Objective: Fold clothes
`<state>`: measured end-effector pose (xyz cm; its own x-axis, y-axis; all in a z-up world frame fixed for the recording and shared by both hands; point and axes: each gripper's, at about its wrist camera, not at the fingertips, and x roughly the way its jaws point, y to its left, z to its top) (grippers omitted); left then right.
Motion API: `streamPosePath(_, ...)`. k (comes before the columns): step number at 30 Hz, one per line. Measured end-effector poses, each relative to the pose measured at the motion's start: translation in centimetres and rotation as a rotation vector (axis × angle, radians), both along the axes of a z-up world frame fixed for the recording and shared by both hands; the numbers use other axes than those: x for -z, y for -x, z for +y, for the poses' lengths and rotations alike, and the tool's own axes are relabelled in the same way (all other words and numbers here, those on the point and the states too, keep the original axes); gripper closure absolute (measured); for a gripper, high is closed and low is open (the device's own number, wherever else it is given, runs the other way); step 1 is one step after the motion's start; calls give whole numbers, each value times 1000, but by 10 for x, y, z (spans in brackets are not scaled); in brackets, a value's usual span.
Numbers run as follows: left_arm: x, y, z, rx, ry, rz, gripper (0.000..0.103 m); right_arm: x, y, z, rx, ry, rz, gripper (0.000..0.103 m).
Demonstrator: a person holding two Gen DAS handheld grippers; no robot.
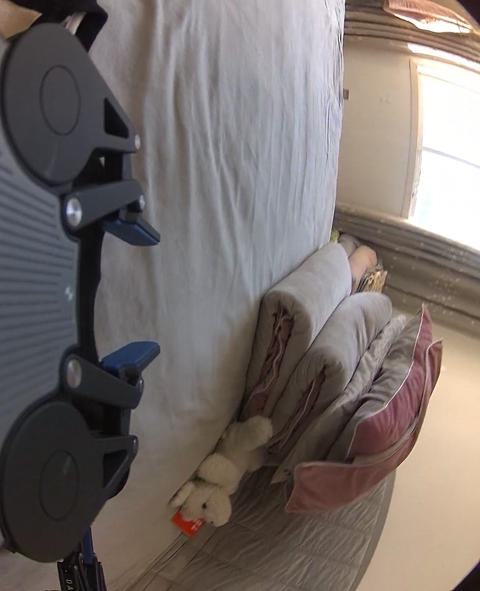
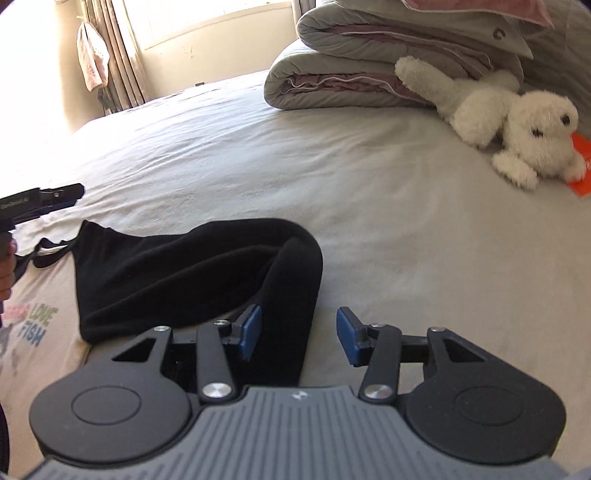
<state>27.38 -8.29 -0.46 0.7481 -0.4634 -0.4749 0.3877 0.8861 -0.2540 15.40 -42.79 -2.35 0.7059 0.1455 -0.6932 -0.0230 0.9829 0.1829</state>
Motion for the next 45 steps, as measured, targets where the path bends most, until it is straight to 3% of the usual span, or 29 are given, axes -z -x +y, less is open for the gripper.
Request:
streamPosePath(7, 17, 16, -65, 140, -63, 61, 48, 8, 46, 6, -81, -84, 53, 64)
streamPosePath(9, 20, 13, -79, 164, -86, 57, 49, 12, 51, 14, -112, -61, 80, 77)
streamPosePath(11, 21, 8, -93, 190, -112, 43, 49, 11, 54, 15, -109, -46, 77, 79)
streamPosePath(15, 25, -14, -120, 267, -182, 44, 48, 14, 58, 3, -51, -133, 87, 81)
streamPosePath(18, 35, -31, -137, 313, -223, 82, 52, 19, 62, 1, -26, -180, 77, 72)
streamPosePath(19, 38, -34, -141, 327, -226, 100, 63, 21, 63, 6, -33, -160, 63, 73)
streamPosePath(21, 43, -35, -151, 345, -241, 121, 78, 21, 64, 13, -62, -107, 46, 93)
streamPosePath(22, 45, -34, -156, 347, -260, 115, 90, 21, 65, 17, -76, -80, 38, 96)
streamPosePath(24, 46, -30, -162, 348, -279, 95, 97, 15, 65, 10, -101, -68, 44, 98)
streamPosePath(28, 44, -31, -164, 338, -287, 76, 98, -8, 59, -19, -60, 129, 33, 98)
streamPosePath(32, 43, -38, -163, 325, -277, 75, 98, -23, 25, -60, 41, 339, 51, 98)
streamPosePath(35, 44, -41, -163, 319, -260, 81, 98, -23, -9, -85, 90, 421, 72, 98)
streamPosePath(40, 45, -43, -166, 297, -257, 73, 98, -5, -62, -87, 81, 573, 109, 99)
streamPosePath(43, 47, -45, -166, 276, -259, 68, 98, 3, -83, -86, 87, 628, 101, 99)
streamPosePath(45, 50, -45, -168, 269, -266, 70, 98, 9, -94, -90, 101, 607, 104, 99)
